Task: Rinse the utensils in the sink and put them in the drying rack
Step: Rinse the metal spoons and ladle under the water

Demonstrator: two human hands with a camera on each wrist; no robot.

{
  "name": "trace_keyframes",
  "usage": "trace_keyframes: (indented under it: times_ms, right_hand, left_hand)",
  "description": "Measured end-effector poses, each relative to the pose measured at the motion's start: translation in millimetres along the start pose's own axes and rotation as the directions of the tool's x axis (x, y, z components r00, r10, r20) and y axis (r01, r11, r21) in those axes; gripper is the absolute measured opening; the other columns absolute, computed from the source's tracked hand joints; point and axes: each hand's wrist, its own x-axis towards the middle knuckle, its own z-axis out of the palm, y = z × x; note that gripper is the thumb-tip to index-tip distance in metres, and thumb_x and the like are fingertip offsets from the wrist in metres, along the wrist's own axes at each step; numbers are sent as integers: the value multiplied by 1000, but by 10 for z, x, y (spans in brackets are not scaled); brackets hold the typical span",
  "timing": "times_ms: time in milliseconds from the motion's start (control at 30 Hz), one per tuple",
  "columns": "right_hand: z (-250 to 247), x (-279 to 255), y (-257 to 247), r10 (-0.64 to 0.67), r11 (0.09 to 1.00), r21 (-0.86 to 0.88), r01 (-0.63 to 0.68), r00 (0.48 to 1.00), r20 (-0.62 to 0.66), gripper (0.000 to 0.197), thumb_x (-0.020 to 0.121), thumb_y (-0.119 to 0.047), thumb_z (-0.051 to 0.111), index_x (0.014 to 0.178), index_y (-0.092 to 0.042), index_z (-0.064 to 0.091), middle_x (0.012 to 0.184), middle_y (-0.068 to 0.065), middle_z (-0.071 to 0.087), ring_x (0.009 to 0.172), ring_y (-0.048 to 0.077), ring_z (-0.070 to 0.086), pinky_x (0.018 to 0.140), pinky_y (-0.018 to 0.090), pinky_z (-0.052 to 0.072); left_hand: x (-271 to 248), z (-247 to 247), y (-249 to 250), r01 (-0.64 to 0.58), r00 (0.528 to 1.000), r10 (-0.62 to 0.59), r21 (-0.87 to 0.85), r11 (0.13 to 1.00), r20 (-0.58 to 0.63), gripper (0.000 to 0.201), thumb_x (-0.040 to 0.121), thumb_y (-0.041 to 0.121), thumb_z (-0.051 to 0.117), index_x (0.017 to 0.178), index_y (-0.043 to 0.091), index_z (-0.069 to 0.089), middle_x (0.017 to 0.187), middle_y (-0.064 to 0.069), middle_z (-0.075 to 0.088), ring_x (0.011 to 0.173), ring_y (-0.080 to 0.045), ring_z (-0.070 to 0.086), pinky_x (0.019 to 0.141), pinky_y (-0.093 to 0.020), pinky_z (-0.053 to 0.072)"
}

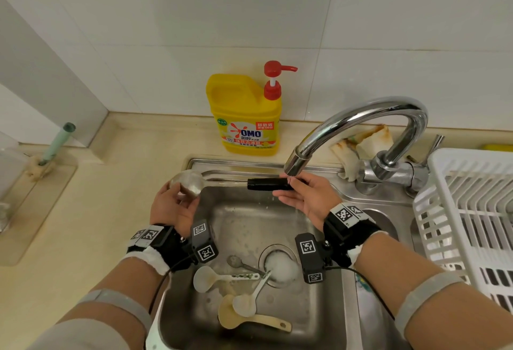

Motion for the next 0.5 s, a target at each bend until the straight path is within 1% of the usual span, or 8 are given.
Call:
trace_keyframes:
  times_ms: [67,133,167,233,333,367,400,500]
  right_hand:
    - [-41,-14,-17,-39,999,3,39,997,-74,13,94,2,62,105,-1,68,88,19,73,72,23,74,68,26,61]
    - [-115,-31,-49,-44,995,82,57,989,-142,11,89,4,67,96,-4,71,79,16,71,66,19,69,62,24,58]
    - [-160,-45,-68,-32,988,141,55,986,-162,12,88,3,68,95,-5,72,78,15,70,65,17,66,61,23,57]
    - [-255,-85,-93,-9,971,235,53,983,-185,16,88,1,68,103,-2,72,81,13,69,66,15,64,61,21,56]
    - [-379,-170,-81,-7,957,282,62,982,-189,18,94,-5,63,110,-3,70,92,15,74,77,19,72,67,24,60]
    - [-412,-199,-73,-10,954,291,68,980,-197,17,96,-7,61,110,-5,70,97,16,75,82,22,74,70,27,61]
    - [-443,-225,-67,-12,952,296,75,978,-209,18,97,-8,59,112,-6,69,101,17,76,86,24,75,72,29,61]
    - [-532,-294,-71,-31,957,274,98,971,-237,22,98,-11,58,118,-5,66,107,18,75,89,26,75,76,31,62]
  left_hand:
    - [-23,36,-68,-27,999,26,44,999,26,26,101,11,51,126,9,58,113,-16,57,81,-17,62,65,-30,60]
    - [-36,75,-169,-41,998,39,57,998,39,39,99,11,58,137,5,50,111,-17,58,69,-13,64,65,-29,59]
    - [-42,95,-221,-41,998,37,74,996,47,44,98,11,60,140,5,47,108,-17,59,69,-14,66,66,-30,60]
    - [-78,151,-329,-17,997,7,114,993,83,40,97,10,62,135,7,50,108,-18,61,78,-19,67,67,-31,61]
    - [-163,256,-493,46,988,-70,170,984,139,19,96,12,63,114,7,59,106,-17,62,80,-18,68,67,-29,60]
    - [-183,282,-542,59,986,-86,183,981,144,22,95,14,64,116,6,59,110,-18,63,84,-20,68,67,-29,60]
    - [-187,299,-588,67,985,-95,191,979,141,31,94,15,65,123,5,57,116,-19,64,91,-23,69,68,-29,60]
    - [-202,324,-679,100,984,-127,199,975,127,48,93,16,67,137,8,50,129,-23,61,105,-29,68,72,-32,60]
